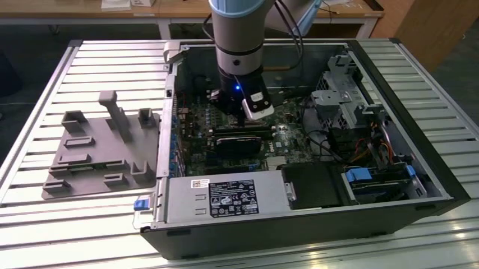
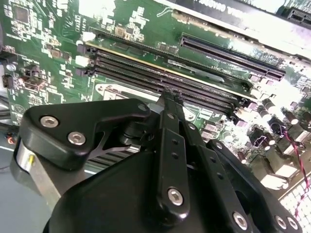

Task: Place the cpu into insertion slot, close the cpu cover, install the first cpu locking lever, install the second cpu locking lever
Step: 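Install the second cpu locking lever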

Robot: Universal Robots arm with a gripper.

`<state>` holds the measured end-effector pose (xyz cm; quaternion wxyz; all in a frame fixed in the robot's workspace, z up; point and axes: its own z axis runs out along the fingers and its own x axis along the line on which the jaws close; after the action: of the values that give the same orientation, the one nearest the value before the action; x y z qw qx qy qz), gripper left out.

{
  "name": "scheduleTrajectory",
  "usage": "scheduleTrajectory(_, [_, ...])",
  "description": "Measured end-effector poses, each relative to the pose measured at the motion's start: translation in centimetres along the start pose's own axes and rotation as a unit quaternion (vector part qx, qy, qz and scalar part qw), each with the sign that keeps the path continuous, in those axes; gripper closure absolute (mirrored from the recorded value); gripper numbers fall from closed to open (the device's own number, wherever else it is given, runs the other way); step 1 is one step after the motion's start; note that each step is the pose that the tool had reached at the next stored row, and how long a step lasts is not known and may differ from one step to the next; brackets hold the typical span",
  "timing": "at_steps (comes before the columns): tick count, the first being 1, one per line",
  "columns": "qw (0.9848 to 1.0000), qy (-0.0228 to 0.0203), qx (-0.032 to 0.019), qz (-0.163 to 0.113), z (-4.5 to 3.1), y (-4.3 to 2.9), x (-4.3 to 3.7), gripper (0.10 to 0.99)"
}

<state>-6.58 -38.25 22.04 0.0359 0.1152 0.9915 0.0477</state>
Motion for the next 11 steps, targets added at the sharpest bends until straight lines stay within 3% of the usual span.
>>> scheduleTrajectory(6, [0.9999,-0.0007,-0.0138,-0.003,0.24,-0.24,0.87,0.984])
scheduleTrajectory(11, [0.9996,-0.001,-0.0289,-0.004,0.43,-0.47,1.43,0.984])
